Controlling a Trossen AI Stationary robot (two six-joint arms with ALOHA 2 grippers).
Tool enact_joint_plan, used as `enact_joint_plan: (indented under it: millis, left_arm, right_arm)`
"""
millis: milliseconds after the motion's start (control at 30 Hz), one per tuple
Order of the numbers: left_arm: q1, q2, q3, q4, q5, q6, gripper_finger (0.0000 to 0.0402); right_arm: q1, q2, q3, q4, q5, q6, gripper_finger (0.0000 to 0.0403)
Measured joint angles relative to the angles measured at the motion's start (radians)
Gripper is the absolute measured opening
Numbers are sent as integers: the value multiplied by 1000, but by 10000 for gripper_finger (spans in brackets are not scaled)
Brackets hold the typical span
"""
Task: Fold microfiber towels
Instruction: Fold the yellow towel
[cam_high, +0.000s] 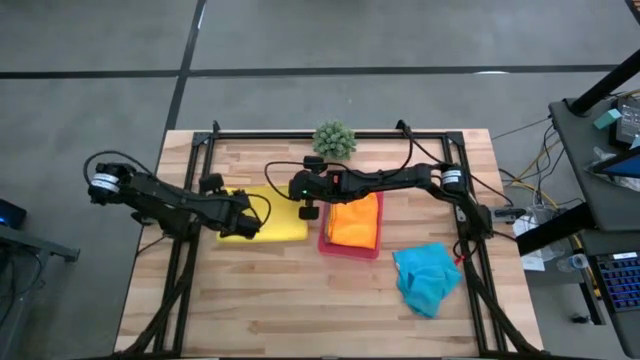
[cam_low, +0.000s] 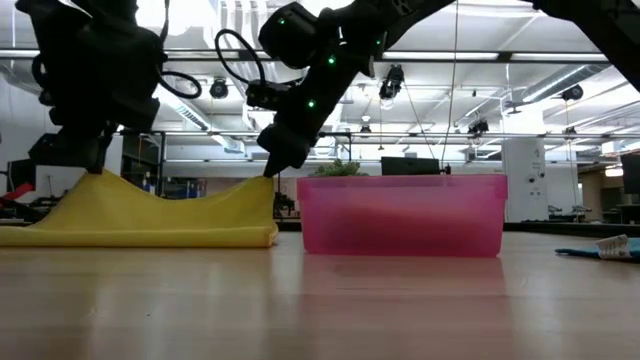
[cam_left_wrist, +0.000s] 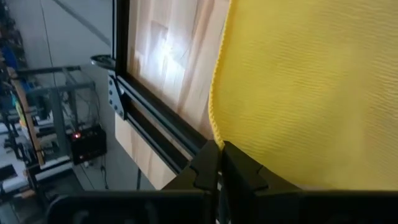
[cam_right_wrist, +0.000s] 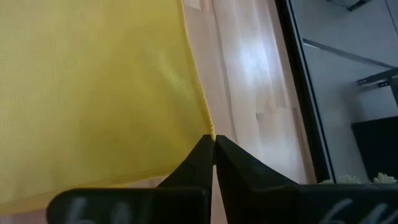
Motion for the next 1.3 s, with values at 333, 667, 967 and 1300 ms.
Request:
enact_joint_plan:
  millis: [333, 667, 967, 1300]
  left_arm:
    - [30, 0, 0, 0, 2, 0, 27]
    - [46, 7, 2, -1, 1, -1, 145]
    - [43, 9, 55, 7, 83, -1, 175]
    - [-3, 11, 34, 489, 217, 150, 175]
  right_arm:
    - [-3, 2, 0, -2, 0, 24, 9]
    - [-3, 1, 0, -5, 0, 60, 53]
    - [1, -48, 1, -62, 1, 106, 131]
    - [104, -196, -91, -158, -4, 139, 111]
